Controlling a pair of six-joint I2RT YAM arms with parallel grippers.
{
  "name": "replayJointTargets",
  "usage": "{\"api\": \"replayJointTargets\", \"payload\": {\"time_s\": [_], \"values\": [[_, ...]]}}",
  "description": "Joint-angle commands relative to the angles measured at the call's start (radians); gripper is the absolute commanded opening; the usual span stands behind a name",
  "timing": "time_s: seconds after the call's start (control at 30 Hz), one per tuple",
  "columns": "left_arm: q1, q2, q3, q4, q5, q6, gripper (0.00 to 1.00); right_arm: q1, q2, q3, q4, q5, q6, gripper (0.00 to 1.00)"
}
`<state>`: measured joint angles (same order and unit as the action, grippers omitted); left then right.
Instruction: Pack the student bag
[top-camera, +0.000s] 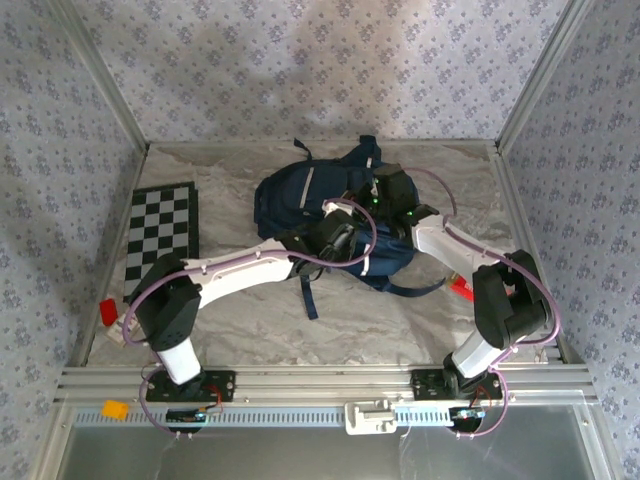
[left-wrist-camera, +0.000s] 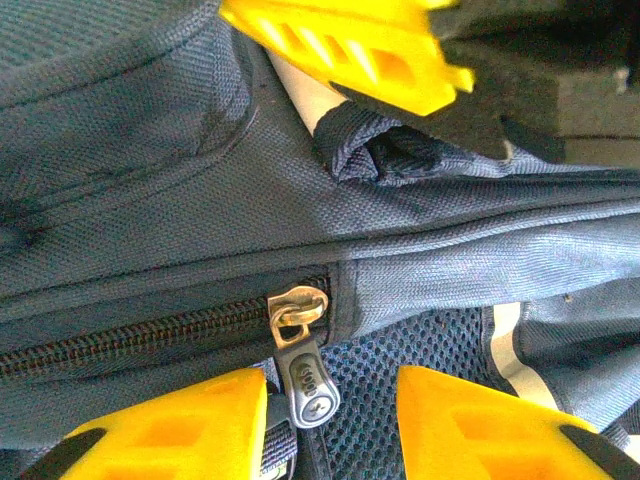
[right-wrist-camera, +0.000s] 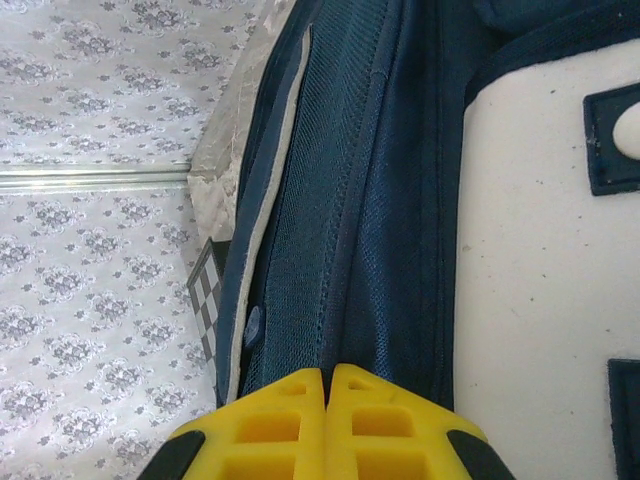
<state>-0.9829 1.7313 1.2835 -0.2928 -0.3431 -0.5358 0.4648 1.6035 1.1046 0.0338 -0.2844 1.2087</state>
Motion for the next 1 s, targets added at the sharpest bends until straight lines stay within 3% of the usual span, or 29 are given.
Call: {"api": "replayJointTargets", "payload": {"time_s": [0.0, 0.57, 0.87, 0.97], "values": [[0.019, 0.052, 0.052, 0.038, -0.031, -0.012, 0.36, 0.031, -0.016, 0.055, 0.066, -0.062, -0.006, 0.0], [0.079, -0.063, -0.038, 0.022, 0.016, -0.023, 0.06, 0.017, -0.03, 0.046, 0.04, -0.073, -0.041, 0.0], [0.125, -0.133, -0.108, -0.014, 0.101, -0.014, 0.02, 0.012, -0.042, 0.051, 0.021, -0.08, -0.066, 0.0], [0.091, -0.135, -0.11, -0.001, 0.109, -0.002, 0.09, 0.012, -0.042, 0.053, 0.025, -0.076, -0.055, 0.0]]}}
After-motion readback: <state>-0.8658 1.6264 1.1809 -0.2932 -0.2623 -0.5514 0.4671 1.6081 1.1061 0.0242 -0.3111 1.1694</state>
